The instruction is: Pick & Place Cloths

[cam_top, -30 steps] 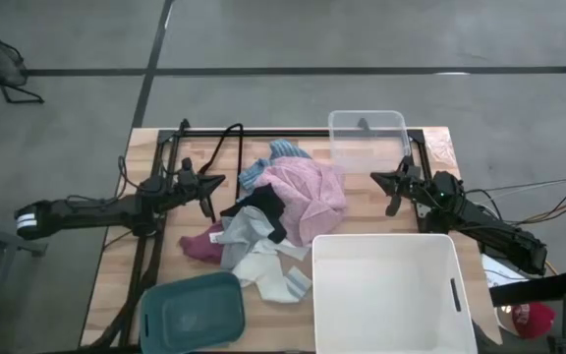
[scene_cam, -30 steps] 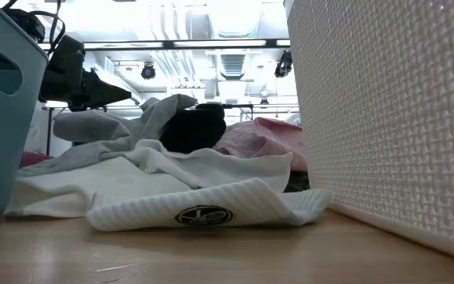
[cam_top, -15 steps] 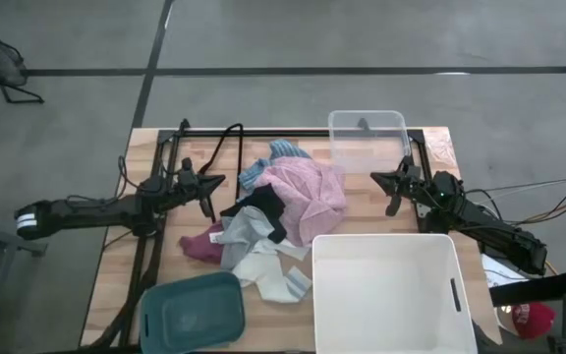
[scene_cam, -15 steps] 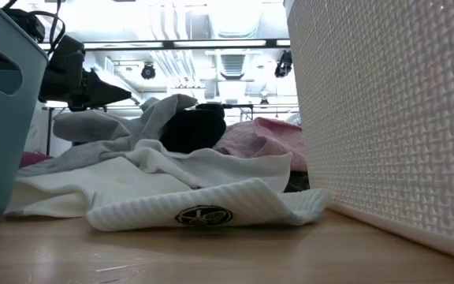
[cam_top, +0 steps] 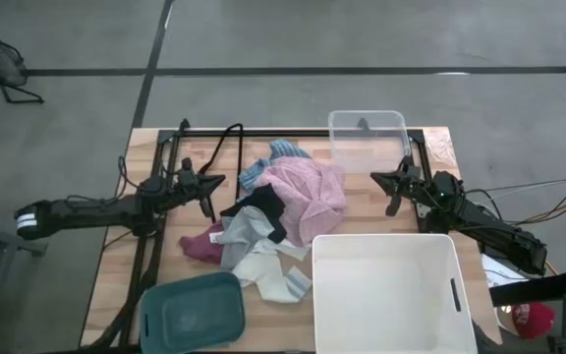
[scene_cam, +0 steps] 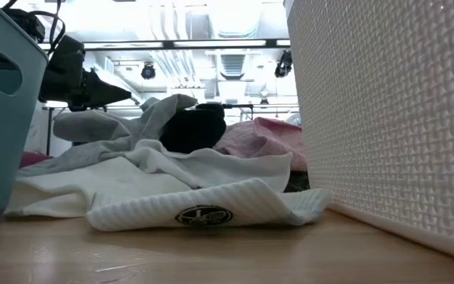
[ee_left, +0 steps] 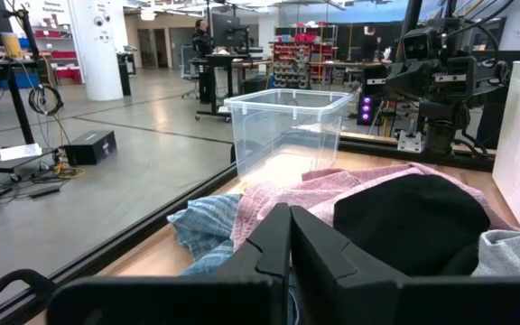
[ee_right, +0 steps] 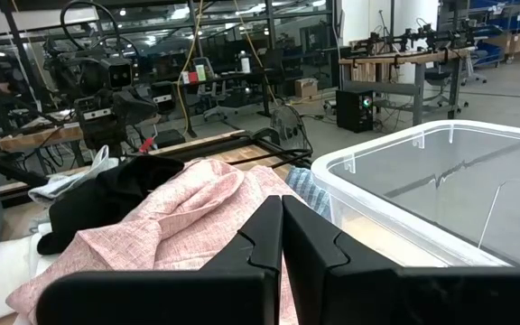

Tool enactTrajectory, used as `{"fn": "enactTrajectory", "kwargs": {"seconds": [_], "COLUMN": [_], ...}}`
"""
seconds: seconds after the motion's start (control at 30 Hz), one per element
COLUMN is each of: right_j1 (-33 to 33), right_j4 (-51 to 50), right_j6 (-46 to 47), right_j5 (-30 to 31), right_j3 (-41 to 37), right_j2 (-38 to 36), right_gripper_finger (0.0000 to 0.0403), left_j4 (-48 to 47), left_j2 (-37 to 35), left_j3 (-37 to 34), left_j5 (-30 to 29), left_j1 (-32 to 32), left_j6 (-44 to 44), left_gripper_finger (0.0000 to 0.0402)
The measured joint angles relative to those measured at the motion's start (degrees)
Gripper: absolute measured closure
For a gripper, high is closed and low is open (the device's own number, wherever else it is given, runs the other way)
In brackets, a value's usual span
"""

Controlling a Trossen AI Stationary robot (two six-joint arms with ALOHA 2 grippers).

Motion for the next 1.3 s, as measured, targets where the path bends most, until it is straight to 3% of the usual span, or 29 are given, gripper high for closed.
{"fn": "enactTrajectory", "kwargs": {"seconds": [0.77,0.97,1.3], "right_j1": [0.0,-0.4,-0.4], "right_j4": [0.1,0.4,0.1], "right_j6": [0.0,-0.1,2.1], "right_j5": [0.1,9.4,10.6], "right_j3": [0.0,0.0,0.0], "right_j2": [0.0,0.1,0.0], "right_gripper_finger": [0.0394,0.0394,0.0394], "left_j4": [0.0,0.0,0.0], "left_j2": [0.0,0.0,0.0], "left_j3": [0.0,0.0,0.0], "left_j5": [0.0,0.0,0.0], "left_j1": [0.0,0.0,0.0], "left_j6": [0.0,0.0,0.0], "left_gripper_finger": [0.0388,0.0388,0.0388]}}
